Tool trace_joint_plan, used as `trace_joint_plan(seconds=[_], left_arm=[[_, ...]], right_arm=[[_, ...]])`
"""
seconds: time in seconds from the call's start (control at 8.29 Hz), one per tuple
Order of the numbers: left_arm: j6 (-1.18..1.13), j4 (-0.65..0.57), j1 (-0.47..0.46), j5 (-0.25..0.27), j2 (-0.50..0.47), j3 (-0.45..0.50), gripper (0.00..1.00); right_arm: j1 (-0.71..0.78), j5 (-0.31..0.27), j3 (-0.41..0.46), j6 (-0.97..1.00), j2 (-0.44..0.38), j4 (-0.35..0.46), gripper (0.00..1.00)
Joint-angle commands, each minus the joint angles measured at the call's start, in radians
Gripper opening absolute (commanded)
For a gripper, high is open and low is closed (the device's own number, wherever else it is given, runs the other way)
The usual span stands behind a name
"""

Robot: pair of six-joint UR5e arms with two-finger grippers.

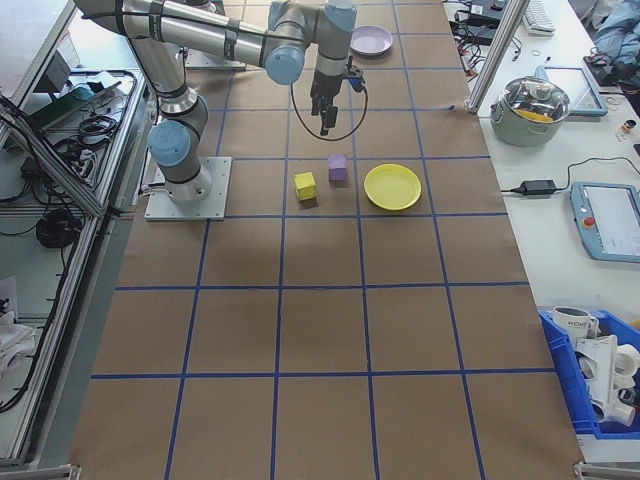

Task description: Sort blocks by color into plates

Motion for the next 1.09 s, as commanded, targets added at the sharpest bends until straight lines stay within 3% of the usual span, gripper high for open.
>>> trace_joint_plan(seconds=[0.0, 0.12, 0.36, 0.48, 0.72, 0.97], left_arm=[[0.001, -0.002, 0.002, 0.005, 0.018, 0.005, 1.00], [0.001, -0.002, 0.002, 0.005, 0.021, 0.001, 1.00], [-0.010, -0.002, 0.002, 0.000, 0.016, 0.002, 1.00], [-0.010, -0.002, 0.002, 0.002, 0.018, -0.002, 1.00], [-0.010, -0.006, 0.002, 0.005, 0.021, -0.004, 1.00], [-0.008, -0.005, 0.004, 0.003, 0.015, -0.004, 1.00]], right_arm=[[-0.214, 0.033, 0.246, -0.281, 0.007, -0.253, 0.98], [-0.233, 0.052, 0.318, -0.298, 0.018, -0.315, 0.97], [-0.236, 0.029, 0.354, -0.304, 0.156, -0.435, 0.95], [-0.236, 0.029, 0.354, -0.303, 0.200, -0.435, 0.95], [-0.236, 0.029, 0.351, -0.304, 0.202, -0.432, 0.91], [-0.236, 0.029, 0.336, -0.289, 0.196, -0.429, 0.04]])
